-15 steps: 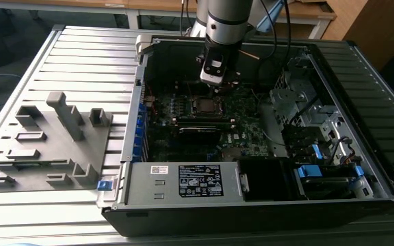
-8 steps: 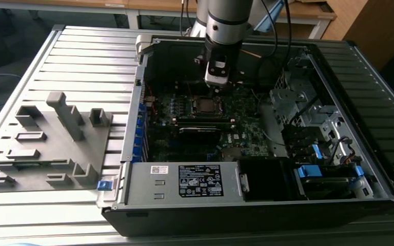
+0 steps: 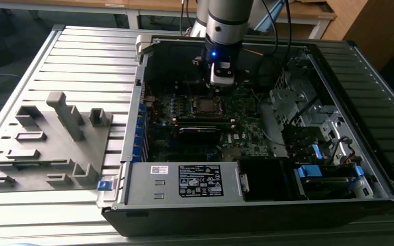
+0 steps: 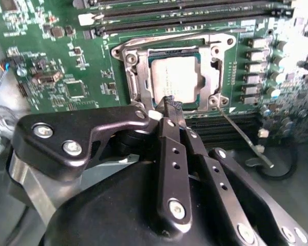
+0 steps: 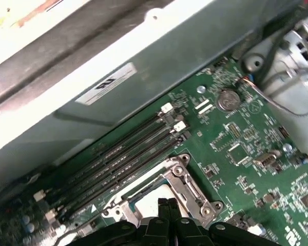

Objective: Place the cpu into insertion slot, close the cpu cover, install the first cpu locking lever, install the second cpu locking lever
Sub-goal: 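Close the cpu cover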

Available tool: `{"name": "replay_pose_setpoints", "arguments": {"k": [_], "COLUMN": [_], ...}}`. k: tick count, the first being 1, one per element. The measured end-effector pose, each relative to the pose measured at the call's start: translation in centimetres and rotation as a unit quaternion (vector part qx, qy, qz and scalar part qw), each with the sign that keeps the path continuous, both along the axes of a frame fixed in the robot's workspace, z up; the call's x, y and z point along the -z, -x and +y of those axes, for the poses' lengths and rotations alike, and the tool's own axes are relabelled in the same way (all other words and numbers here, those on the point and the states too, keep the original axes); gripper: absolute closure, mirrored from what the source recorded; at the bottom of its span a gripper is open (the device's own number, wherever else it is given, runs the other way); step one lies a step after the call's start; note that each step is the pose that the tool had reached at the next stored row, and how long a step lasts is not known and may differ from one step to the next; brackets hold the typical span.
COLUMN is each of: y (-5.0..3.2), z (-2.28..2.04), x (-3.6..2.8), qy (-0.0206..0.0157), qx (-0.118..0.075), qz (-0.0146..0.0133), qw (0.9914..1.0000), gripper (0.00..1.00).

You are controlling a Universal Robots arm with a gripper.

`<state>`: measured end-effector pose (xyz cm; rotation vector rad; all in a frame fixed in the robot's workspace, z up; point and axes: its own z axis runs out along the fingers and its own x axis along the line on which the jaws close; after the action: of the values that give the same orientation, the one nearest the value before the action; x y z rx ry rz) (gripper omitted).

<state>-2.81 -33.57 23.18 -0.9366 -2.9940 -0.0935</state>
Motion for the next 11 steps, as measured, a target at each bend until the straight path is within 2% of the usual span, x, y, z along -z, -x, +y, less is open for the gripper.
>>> {"name": "replay_pose_setpoints", "arguments": {"k": [3, 5, 8, 11], "y": [0.00, 0.00, 0.00, 0.00], "z": [0.00, 0.00, 0.00, 0.00], "x": [0.00, 0.00, 0.00, 0.00], "qy": [0.0001, 0.0001, 0.0000, 0.0000], "qx": [-0.027, -0.046, -0.073, -0.100], "qz": [0.0000, 0.0000, 0.0000, 0.0000], "qw": [0.99964, 0.99896, 0.99736, 0.99503], "gripper": [0.89, 0.89, 0.89, 0.89]}}
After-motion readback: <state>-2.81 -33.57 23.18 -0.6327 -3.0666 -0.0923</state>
